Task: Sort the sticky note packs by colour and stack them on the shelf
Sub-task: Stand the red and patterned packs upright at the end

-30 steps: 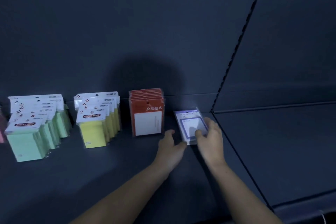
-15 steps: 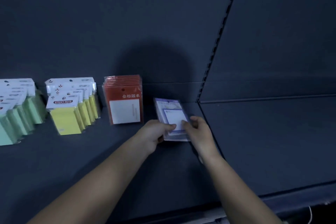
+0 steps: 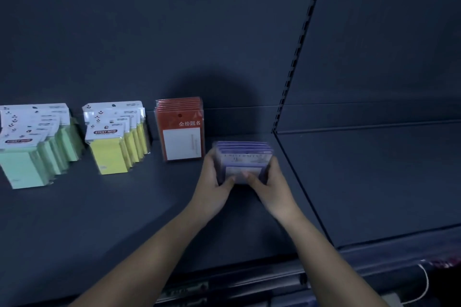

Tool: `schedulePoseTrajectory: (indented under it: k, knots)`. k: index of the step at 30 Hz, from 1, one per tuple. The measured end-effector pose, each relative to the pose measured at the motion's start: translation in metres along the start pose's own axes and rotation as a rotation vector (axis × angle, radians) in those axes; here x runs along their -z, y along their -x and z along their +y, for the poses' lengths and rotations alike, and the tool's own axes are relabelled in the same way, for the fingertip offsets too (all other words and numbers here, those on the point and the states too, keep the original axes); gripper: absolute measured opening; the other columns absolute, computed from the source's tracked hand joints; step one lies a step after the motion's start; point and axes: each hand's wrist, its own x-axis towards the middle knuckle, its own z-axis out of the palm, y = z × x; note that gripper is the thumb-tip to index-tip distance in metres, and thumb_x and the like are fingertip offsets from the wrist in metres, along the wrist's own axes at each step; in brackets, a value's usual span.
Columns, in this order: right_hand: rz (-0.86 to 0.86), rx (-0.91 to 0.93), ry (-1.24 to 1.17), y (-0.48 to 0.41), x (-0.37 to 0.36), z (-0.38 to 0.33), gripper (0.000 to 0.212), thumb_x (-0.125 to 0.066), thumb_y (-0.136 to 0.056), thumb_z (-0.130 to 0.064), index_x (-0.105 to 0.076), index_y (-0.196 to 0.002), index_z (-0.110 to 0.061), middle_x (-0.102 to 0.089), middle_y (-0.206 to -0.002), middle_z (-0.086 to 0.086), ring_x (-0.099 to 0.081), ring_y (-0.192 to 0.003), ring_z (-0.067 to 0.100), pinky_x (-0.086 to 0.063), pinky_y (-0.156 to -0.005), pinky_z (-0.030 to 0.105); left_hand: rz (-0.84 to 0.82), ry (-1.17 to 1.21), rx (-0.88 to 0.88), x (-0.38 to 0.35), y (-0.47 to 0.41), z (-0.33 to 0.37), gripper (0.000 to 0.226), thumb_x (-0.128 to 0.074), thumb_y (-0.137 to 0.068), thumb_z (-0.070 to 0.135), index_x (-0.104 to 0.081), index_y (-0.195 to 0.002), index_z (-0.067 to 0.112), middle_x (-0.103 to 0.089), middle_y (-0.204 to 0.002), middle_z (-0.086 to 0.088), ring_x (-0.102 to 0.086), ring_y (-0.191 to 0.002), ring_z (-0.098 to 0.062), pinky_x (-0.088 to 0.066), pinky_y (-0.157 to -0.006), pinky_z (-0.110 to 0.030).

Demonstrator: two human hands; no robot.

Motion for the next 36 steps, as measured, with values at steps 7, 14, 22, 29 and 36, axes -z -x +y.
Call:
schedulePoseTrajectory:
  k: [7,14,22,29,36]
  knots:
    - [0.024,0.016,0.038,0.011,-0.015,-0.005,0.031,-0.057,-0.091,-0.006,-0.039,-0.113,-0.018,-0.058,-0.104,-0.011,-0.056,-0.094,-0.005,-0.044,-0.078,0.004,0.016,-0.02,-0.053,0.0,0.008,-0.002,0.054,-0.048,-0.088,-0.01,-0.031,-0.125,0.026,-0.05,-0.122,0.005,-0.048,-0.107,0.01,-0.035,-0.086,0.001]
    - [0.036,-0.012,0.106,0.018,-0.008,0.011,0.029,-0.056,-0.092,-0.01,-0.037,-0.112,-0.019,-0.053,-0.101,-0.016,-0.052,-0.091,-0.01,-0.04,-0.073,0.0,-0.016,-0.116,-0.041,-0.001,0.012,-0.017,0.05,-0.051,-0.087,-0.008,-0.036,-0.13,0.013,-0.049,-0.122,0.002,-0.048,-0.111,-0.005,-0.034,-0.088,0.0]
    - [0.096,0.023,0.238,-0.017,-0.007,0.019,0.032,-0.061,-0.089,-0.016,-0.044,-0.116,-0.016,-0.055,-0.113,-0.003,-0.052,-0.106,0.01,-0.04,-0.082,0.012,0.067,-0.266,-0.044,-0.002,-0.013,-0.025,0.045,-0.056,-0.088,0.002,-0.044,-0.131,0.011,-0.054,-0.122,0.001,-0.049,-0.109,-0.006,-0.035,-0.09,-0.013]
    - [0.086,0.115,0.333,-0.062,0.001,0.027,0.04,-0.06,-0.09,-0.024,-0.046,-0.126,-0.017,-0.055,-0.119,0.001,-0.051,-0.112,0.017,-0.041,-0.099,0.04,0.206,-0.276,-0.079,-0.015,-0.049,-0.027,0.043,-0.056,-0.088,0.001,-0.047,-0.129,0.009,-0.057,-0.123,-0.003,-0.053,-0.111,-0.011,-0.037,-0.09,-0.01]
    - [0.078,0.207,0.448,-0.103,-0.004,0.03,0.041,-0.056,-0.092,-0.029,-0.045,-0.13,-0.019,-0.059,-0.12,-0.003,-0.053,-0.108,0.018,-0.04,-0.095,0.041,0.346,-0.362,0.014,-0.025,-0.074,-0.028,0.051,-0.049,-0.093,0.01,-0.031,-0.14,0.013,-0.052,-0.133,-0.002,-0.053,-0.116,-0.015,-0.04,-0.098,-0.024]
